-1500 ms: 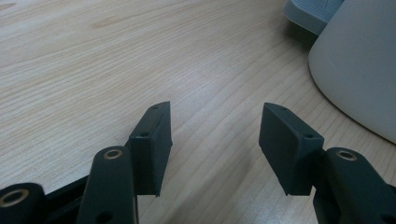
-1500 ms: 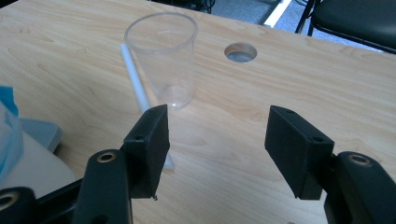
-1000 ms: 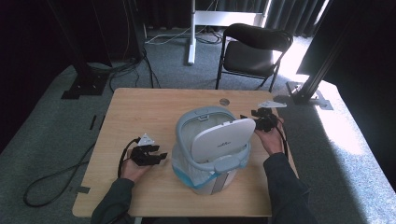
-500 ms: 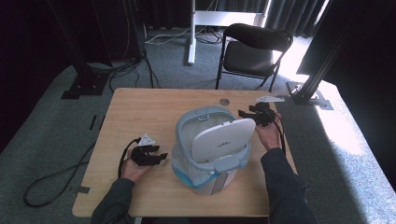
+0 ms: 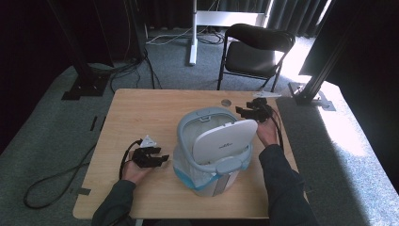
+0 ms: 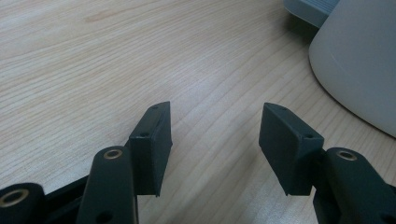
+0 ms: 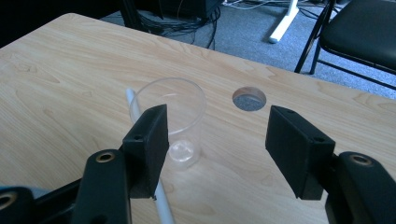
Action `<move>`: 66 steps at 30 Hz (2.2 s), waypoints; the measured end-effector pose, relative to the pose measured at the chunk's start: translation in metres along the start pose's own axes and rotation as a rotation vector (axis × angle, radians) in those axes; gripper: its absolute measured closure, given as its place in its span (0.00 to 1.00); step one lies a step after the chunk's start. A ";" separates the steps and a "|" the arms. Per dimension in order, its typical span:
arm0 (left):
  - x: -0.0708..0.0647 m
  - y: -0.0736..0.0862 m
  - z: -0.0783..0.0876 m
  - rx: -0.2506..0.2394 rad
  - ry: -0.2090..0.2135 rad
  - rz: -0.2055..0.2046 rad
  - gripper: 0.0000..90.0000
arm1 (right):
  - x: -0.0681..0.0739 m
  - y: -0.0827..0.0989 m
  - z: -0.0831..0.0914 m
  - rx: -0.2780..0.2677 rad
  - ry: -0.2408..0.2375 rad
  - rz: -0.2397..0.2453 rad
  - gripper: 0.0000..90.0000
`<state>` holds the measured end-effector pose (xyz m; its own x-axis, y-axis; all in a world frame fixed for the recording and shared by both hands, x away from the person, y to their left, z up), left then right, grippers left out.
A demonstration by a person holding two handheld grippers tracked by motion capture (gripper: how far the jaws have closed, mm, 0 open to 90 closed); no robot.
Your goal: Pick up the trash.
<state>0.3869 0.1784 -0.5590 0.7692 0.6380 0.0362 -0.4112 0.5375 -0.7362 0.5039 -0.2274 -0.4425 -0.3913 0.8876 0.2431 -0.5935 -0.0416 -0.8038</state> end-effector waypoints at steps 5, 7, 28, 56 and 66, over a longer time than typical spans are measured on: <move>0.000 0.000 0.000 0.005 0.002 -0.005 0.49 | -0.002 0.000 -0.005 0.000 0.001 -0.013 0.43; -0.001 0.000 -0.001 0.006 0.003 -0.003 0.49 | -0.004 0.001 -0.007 0.002 0.004 -0.020 0.43; 0.000 0.001 0.001 0.003 0.001 0.001 0.49 | -0.001 -0.016 -0.031 0.022 0.017 -0.030 0.45; -0.001 0.000 0.002 -0.001 0.004 -0.006 0.49 | -0.007 -0.008 -0.046 0.080 0.017 -0.042 0.46; -0.001 -0.001 0.002 -0.001 0.005 -0.005 0.49 | 0.002 -0.028 -0.036 0.026 0.000 -0.024 0.44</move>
<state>0.3857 0.1786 -0.5574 0.7737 0.6325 0.0370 -0.4064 0.5402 -0.7369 0.5451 -0.2084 -0.4385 -0.3770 0.8883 0.2623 -0.6210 -0.0323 -0.7831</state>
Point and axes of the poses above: each handheld gripper's, and its own axes: z roughly backward along the jaws, y roughly out of its underside, x roughly to its left, the point moved 3 cm from there along -z, roughly forward along the jaws, and after that the axes turned 11 degrees about -z, right-handed, at the moved point
